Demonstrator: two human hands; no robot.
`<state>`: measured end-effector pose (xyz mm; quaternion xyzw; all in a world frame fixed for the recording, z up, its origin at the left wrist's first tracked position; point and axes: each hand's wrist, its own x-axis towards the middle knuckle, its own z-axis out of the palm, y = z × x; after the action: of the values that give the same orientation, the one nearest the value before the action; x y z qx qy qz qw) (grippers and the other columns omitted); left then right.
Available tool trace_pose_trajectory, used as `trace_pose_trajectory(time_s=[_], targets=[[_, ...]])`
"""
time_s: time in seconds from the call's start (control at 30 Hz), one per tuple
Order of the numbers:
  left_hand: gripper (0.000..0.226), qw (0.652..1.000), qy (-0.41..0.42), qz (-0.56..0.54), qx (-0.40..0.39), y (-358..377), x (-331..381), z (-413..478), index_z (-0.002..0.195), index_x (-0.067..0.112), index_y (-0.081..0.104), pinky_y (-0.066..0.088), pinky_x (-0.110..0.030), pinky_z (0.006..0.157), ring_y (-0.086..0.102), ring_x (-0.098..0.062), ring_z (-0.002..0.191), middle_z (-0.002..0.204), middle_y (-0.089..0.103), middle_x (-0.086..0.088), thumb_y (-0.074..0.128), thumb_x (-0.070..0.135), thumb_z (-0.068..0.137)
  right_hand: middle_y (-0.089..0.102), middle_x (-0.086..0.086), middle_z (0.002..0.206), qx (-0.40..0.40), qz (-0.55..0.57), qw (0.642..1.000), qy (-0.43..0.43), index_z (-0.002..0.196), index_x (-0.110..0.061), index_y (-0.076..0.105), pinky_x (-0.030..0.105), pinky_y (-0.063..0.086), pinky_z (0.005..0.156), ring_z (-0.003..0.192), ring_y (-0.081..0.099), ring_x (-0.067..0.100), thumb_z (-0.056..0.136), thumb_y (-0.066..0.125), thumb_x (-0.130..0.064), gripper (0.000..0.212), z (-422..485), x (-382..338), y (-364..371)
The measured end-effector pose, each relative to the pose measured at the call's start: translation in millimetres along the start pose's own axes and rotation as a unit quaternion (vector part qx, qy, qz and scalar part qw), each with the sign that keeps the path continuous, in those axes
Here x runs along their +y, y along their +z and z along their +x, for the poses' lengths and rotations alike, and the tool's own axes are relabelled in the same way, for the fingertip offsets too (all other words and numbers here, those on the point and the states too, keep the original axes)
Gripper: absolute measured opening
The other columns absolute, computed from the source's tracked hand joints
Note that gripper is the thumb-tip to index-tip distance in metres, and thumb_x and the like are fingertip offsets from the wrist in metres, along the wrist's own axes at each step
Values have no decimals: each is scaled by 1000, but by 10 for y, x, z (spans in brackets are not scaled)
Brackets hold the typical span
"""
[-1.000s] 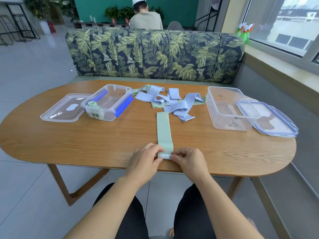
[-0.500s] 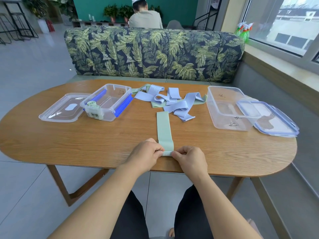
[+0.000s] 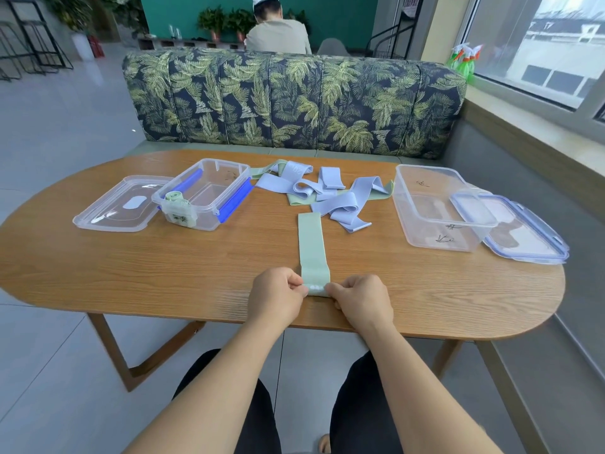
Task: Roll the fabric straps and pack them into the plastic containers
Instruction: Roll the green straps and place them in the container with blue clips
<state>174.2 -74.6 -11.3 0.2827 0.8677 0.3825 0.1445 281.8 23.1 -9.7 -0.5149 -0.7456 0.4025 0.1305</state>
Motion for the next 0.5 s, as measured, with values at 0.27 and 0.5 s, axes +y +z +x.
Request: trace_pose_trajectory(time_s=[0.27, 0.5], targets=[[13, 999, -12, 15, -36, -81, -23, -112, 71, 24, 69, 53, -24, 68, 67, -12, 75, 71, 69, 8, 70, 21, 84, 69, 4, 67, -15, 9, 1000, -16, 58, -17, 63, 29, 44, 59, 60, 55, 16, 79, 69, -36, 29, -113, 99, -7], [10, 998, -40, 8, -48, -110, 9, -114, 74, 24, 68, 53, -24, 67, 67, -13, 76, 73, 70, 6, 71, 24, 83, 72, 5, 73, -21, 6, 1000, 4, 63, -15, 66, 32, 49, 64, 67, 61, 20, 78, 68, -36, 26, -102, 70, -12]])
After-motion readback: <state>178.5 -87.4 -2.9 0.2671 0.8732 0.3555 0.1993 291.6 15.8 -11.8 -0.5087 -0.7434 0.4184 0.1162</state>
